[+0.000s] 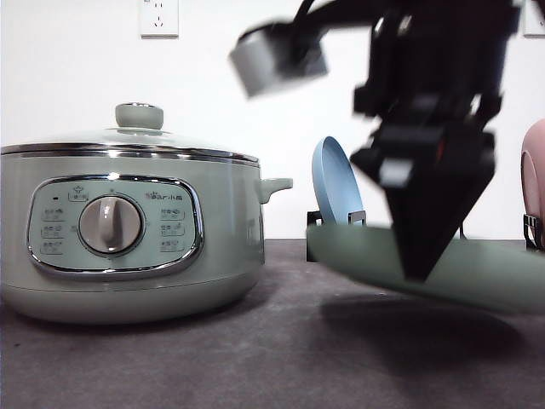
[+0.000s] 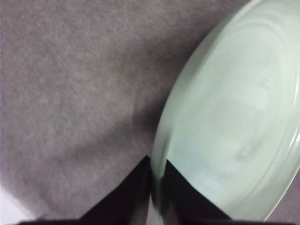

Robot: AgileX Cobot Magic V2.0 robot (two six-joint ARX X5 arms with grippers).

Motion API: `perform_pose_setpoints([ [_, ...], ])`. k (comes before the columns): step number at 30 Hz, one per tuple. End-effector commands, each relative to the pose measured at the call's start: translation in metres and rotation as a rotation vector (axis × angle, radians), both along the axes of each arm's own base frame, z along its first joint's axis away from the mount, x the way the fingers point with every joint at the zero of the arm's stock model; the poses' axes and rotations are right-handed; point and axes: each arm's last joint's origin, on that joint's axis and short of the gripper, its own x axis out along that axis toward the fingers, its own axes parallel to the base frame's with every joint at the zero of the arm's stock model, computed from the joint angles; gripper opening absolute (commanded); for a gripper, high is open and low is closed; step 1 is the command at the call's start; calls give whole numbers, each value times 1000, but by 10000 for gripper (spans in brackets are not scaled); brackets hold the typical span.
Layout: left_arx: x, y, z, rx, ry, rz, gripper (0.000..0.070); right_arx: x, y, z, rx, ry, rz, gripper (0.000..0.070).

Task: Transfer potato from steamer to green plate

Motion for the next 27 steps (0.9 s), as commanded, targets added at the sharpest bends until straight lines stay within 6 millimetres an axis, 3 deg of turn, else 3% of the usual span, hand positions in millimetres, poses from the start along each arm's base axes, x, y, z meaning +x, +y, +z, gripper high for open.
perform_pose_setpoints([
  [1,0,0,6,0,-28,-10,673,-1,8,-8,-17,2,7,6],
  [14,0,0,6,0,-28,-10,673,1,26,-44,-37,116,21,11],
  [16,0,0,6,0,-28,-10,673,2,28,-45,-25,112,8,92],
  [18,0,0,6,0,-28,-10,673,2,29,-45,-10,106,-1,254],
  [20,0,0,6,0,-28,-10,673,3,30,-45,-3,103,-5,354],
  [27,0,0,6,0,-28,-10,673,2,28,-40,8,96,-4,358],
])
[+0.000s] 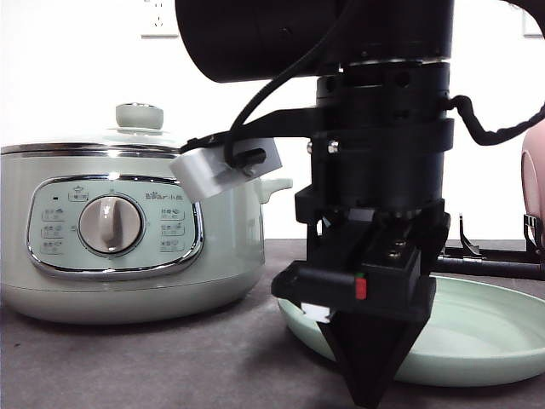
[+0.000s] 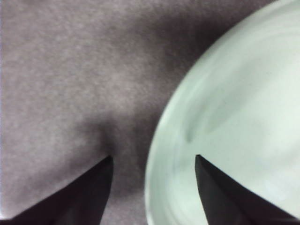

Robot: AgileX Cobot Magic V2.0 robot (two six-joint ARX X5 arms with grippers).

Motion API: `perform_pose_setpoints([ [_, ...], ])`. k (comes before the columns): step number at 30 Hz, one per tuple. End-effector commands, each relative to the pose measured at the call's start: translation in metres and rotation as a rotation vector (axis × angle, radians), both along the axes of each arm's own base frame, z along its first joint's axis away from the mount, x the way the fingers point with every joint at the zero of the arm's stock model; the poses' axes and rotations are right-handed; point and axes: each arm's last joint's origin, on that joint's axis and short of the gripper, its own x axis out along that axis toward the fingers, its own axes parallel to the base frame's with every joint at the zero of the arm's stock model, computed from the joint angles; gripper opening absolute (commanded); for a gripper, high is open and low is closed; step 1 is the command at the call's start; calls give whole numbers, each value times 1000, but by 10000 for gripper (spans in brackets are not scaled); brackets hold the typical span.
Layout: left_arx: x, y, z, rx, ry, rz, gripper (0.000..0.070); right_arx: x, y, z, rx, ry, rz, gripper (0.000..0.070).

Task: Transfer potato from steamer to green plate

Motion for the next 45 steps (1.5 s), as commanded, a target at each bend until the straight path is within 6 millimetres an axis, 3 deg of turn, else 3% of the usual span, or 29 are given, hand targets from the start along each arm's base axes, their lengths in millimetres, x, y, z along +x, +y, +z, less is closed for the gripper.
perform_pose_setpoints([
  [1,0,0,6,0,-28,-10,673,-3,2,4,17,-5,-4,358],
  [6,0,0,6,0,-27,-10,673,-5,-6,31,100,-45,-9,358],
  [12,0,0,6,0,-27,-10,672,-3,-26,82,269,-82,-42,358],
  [19,0,0,6,0,-27,-10,673,7,-65,145,548,-135,-111,357],
  [24,0,0,6,0,-26,-9,672,13,-97,177,750,-120,-139,357],
  [33,0,0,6,0,-25,-9,673,20,-133,190,979,65,-117,357],
  [45,0,0,6,0,-23,-9,673,24,-138,189,974,56,-129,357],
])
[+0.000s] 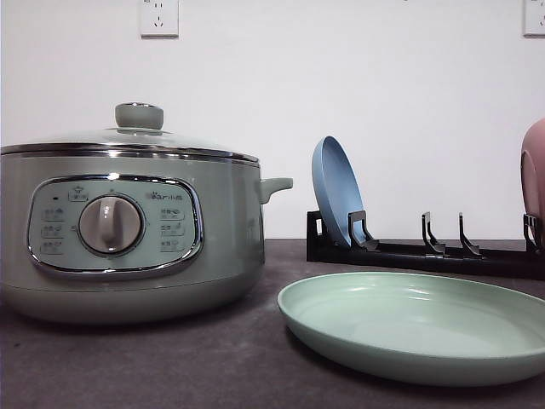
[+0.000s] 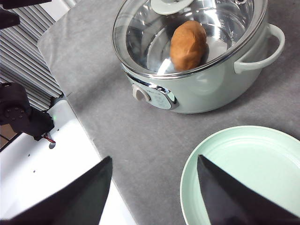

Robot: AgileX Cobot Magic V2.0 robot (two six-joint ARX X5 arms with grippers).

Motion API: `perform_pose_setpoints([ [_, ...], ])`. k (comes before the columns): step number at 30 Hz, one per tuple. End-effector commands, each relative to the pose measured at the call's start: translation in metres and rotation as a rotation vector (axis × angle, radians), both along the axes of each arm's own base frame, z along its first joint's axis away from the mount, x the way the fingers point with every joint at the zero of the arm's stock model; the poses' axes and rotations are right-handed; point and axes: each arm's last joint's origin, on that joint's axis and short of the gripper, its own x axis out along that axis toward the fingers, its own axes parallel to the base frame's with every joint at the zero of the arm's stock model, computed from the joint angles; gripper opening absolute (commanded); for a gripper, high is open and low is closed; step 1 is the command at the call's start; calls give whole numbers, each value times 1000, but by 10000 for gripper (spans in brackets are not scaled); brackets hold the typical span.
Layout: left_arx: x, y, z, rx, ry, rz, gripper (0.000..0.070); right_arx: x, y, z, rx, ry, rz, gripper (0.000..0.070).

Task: Transfer potato from steamer to green plate

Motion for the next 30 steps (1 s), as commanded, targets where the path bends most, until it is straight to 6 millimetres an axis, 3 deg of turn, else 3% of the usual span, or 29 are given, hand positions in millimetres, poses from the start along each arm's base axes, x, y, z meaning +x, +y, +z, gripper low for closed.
perform_pose_setpoints([
  [1,0,0,6,0,-25,-10,673,1,2,4,4,-19,16,357],
  [9,2,-1,7,-6,-28,-5,672,1,2,4,4,-19,16,357],
  [14,14,-1,26,-9,-6,24,672,1,2,4,4,-19,16,357],
  [22,64,-8,78,30,81,13,672,1,2,4,-1,-17,18,357],
  [30,122,-35,98,184,157,20,671,1,2,4,-1,-17,18,357],
])
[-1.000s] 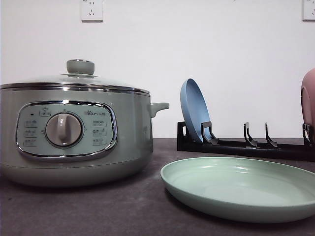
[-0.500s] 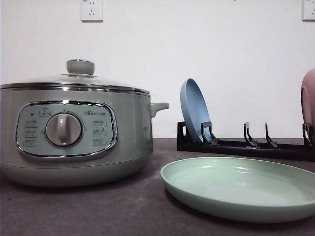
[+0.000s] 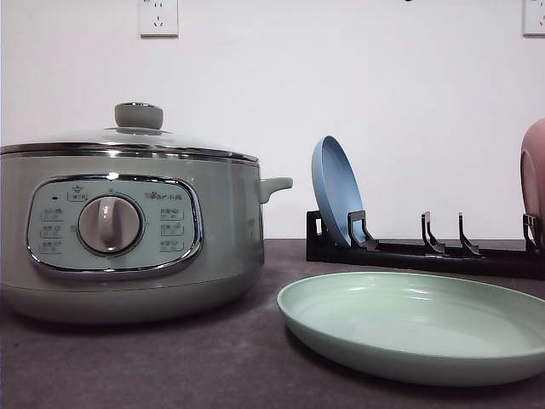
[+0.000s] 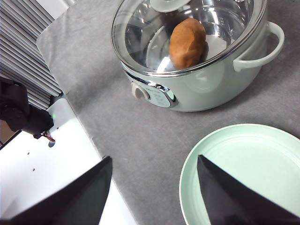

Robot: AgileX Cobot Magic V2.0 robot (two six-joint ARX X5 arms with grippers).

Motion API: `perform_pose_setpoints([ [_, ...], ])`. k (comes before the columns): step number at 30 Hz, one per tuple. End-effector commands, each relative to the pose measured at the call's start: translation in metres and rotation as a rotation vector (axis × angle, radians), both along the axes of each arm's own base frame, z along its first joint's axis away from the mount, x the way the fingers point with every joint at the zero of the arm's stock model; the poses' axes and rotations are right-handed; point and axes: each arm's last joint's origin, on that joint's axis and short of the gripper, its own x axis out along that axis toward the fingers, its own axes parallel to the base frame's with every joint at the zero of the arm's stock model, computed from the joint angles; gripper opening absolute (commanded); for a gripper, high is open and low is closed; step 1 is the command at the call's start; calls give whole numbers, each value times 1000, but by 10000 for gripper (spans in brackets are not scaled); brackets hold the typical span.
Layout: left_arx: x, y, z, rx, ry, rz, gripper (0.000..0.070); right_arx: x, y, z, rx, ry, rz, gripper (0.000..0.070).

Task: Transfer potato from steamer to green plate

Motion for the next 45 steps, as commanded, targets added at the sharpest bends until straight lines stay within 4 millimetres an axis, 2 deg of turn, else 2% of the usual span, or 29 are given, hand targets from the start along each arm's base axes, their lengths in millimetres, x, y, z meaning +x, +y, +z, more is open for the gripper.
perform_pose_setpoints([
  [1,13,-7,5,39,-11,-15,671,1,2,4,4,-19,15,357],
  [8,51,-39,-8,158,65,-54,671,1,2,4,4,-19,14,357],
  [19,90,-74,-58,332,202,-85,671,1,2,4,4,-19,14,357],
  [27,103,-85,-77,369,252,-96,666,1,2,4,4,-19,14,357],
  [38,104,-87,-79,370,253,-99,592,1,2,4,-1,-24,11,357],
  [45,107,-89,-86,380,278,-103,587,1,2,4,-1,-24,11,357],
])
